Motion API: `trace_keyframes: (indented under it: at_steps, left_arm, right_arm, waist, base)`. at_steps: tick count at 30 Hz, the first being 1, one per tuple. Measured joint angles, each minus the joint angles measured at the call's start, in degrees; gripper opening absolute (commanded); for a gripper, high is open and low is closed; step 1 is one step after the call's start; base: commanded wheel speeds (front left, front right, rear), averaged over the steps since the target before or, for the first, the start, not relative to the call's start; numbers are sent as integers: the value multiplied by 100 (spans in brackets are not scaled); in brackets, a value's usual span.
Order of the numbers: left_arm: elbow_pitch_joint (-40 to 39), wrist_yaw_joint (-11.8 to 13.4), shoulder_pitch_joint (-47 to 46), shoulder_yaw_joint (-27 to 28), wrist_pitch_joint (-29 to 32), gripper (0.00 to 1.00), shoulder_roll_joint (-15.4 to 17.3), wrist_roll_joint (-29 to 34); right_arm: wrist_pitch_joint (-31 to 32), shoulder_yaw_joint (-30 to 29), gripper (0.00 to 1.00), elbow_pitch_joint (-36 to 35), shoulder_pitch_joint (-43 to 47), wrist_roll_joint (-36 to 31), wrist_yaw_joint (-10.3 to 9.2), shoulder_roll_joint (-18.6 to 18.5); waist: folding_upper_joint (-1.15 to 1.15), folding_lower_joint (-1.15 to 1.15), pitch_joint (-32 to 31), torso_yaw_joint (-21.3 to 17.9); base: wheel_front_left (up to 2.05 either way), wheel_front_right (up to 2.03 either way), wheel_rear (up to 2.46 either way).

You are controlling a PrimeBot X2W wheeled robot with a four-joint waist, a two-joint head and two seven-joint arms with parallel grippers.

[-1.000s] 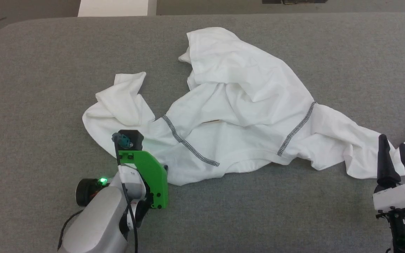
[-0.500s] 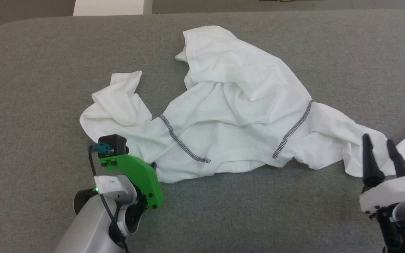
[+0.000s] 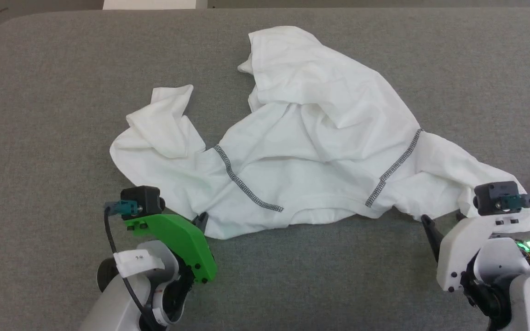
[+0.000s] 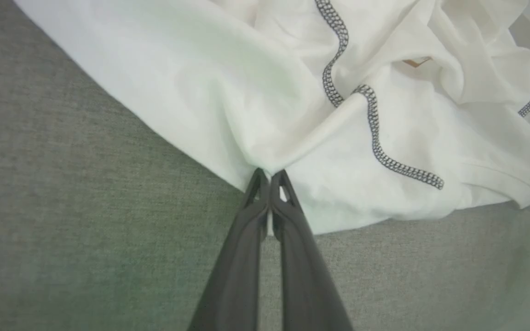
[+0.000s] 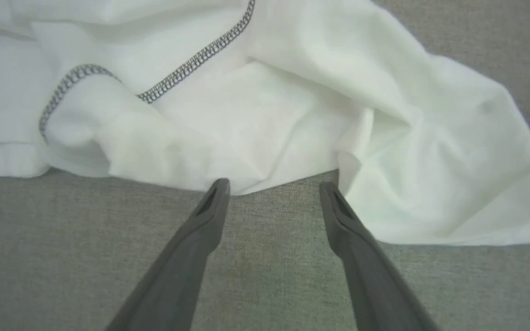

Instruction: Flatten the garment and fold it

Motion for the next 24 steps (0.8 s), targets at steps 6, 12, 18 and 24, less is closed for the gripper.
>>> trace_keyframes:
  at_steps: [6, 12, 18, 24]
  left_arm:
    - [-51, 41, 1, -32, 2, 0, -1, 0]
    - [-55, 43, -2, -29, 0, 0, -1, 0]
    - [-24, 38, -4, -24, -70, 0, -7, -18]
    - [-231, -232, -29, 214, -438, 0, -105, -311]
  right_arm:
    - [172, 155, 100, 287, -223, -63, 1, 0]
    - [24, 311, 100, 542, -453, -187, 0, -5]
    - [-138, 544, 0, 715, -606, -208, 1, -18]
    - [-11, 580, 0, 303, -564, 436, 0, -81]
  waist:
    - [0, 0, 125, 55]
    - [0, 0, 245, 74]
    - [0, 0, 237, 48]
    - [0, 0, 75, 20]
  base:
    - [0, 0, 0]
    - [0, 0, 0]
    - [0, 0, 0]
    - [0, 0, 0]
